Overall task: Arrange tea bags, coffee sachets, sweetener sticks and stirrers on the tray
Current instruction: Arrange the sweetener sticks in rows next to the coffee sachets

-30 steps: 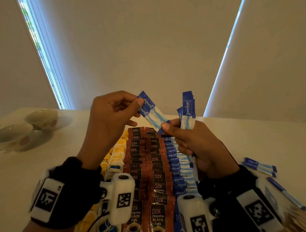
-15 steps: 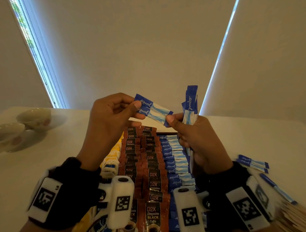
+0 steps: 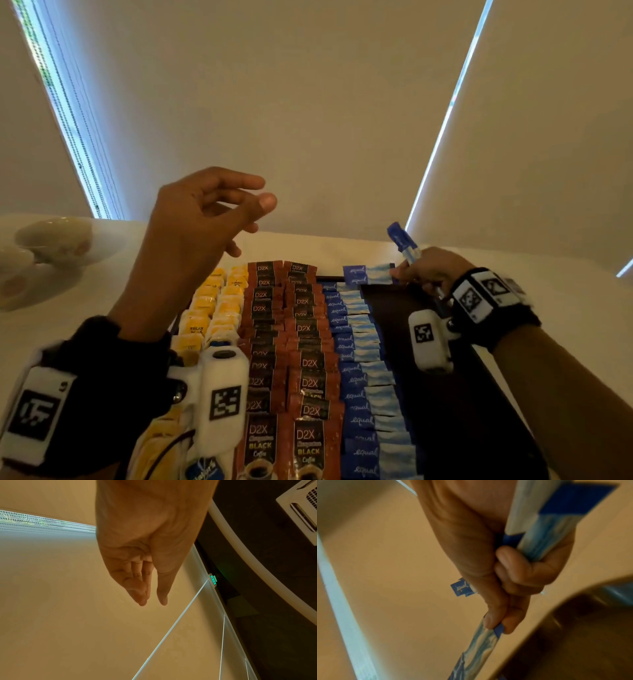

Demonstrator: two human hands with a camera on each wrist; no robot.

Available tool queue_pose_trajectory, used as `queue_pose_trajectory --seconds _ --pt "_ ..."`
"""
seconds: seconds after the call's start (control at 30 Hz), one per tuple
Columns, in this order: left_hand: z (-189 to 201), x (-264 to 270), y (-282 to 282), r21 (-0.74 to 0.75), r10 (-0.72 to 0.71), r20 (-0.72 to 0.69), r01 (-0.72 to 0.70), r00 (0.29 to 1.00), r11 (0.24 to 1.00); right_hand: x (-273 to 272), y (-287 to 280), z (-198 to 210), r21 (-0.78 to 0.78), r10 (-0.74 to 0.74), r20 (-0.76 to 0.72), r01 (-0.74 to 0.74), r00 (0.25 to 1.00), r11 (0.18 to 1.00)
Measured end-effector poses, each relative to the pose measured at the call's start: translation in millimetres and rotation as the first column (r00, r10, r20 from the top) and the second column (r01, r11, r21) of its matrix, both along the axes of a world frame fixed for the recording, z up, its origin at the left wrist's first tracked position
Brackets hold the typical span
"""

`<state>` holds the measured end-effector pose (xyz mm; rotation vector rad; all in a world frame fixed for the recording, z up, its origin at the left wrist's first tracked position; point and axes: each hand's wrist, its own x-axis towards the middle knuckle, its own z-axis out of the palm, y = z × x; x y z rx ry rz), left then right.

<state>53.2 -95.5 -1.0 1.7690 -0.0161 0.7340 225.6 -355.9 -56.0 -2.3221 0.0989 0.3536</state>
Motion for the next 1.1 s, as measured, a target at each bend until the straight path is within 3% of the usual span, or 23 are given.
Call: queue_pose_trajectory --seconds 0.17,0.5,0.63,0.8,0.87,0.97,1.03,1.1 --pt "1 -1 1 0.027 0.027 -0.003 -0.027 1.0 0.999 16 14 -35 -0.022 0.054 -0.105 -0.057 0.993 0.998" --pt "-1 2 8 0.05 0.044 0.005 -0.044 0.999 0.998 26 34 -50 -0.033 0.037 -0.039 -0.038 0.999 0.999" --pt "-2 3 7 0.068 0.051 0.005 -0.051 0.999 0.996 31 30 -51 -0.108 0.025 0.022 -0.023 0.999 0.994" --pt "-2 3 4 0.073 0.038 0.002 -0.038 0.999 0.997 9 26 -26 0.176 0.029 0.124 -0.051 0.992 0.983" --pt "-2 3 2 0.085 0.02 -0.023 -0.018 1.0 0.996 -16 30 -5 0.284 0.112 0.166 -0.157 0.98 0.946" --pt "-4 5 -5 0.143 -0.037 -0.084 0.049 0.996 0.989 -63 39 27 0.417 0.375 0.123 -0.39 0.919 0.821" --pt "-4 3 -12 0.21 -0.11 -0.137 0.137 0.984 0.968 -93 46 40 0.407 0.548 0.101 -0.537 0.83 0.739" --pt "-3 0 -22 0.261 -0.191 -0.177 0.233 0.966 0.937 -113 54 47 0.341 0.621 0.116 -0.618 0.775 0.708"
